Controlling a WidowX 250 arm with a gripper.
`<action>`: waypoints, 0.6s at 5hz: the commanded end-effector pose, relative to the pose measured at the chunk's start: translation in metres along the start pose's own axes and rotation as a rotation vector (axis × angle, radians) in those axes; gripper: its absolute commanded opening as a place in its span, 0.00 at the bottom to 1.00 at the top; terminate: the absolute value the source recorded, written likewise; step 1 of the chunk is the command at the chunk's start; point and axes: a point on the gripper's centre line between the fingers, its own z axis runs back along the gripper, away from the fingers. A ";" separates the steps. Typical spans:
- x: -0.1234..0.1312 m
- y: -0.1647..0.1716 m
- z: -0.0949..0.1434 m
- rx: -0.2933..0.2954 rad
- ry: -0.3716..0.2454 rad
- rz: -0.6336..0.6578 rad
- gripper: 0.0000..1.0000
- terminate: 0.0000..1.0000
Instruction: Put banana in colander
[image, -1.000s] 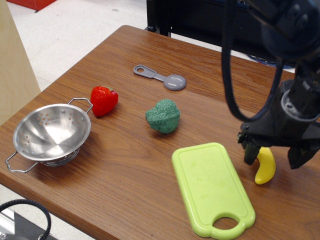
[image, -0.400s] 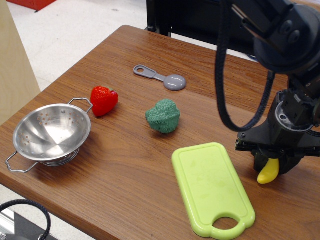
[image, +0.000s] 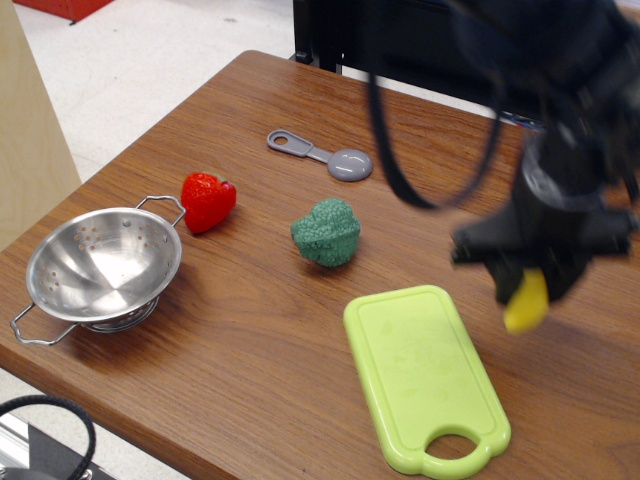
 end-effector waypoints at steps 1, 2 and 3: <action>0.036 0.061 0.046 0.002 -0.057 0.009 0.00 0.00; 0.055 0.107 0.055 0.031 -0.064 -0.072 0.00 0.00; 0.071 0.139 0.061 0.054 -0.055 -0.103 0.00 0.00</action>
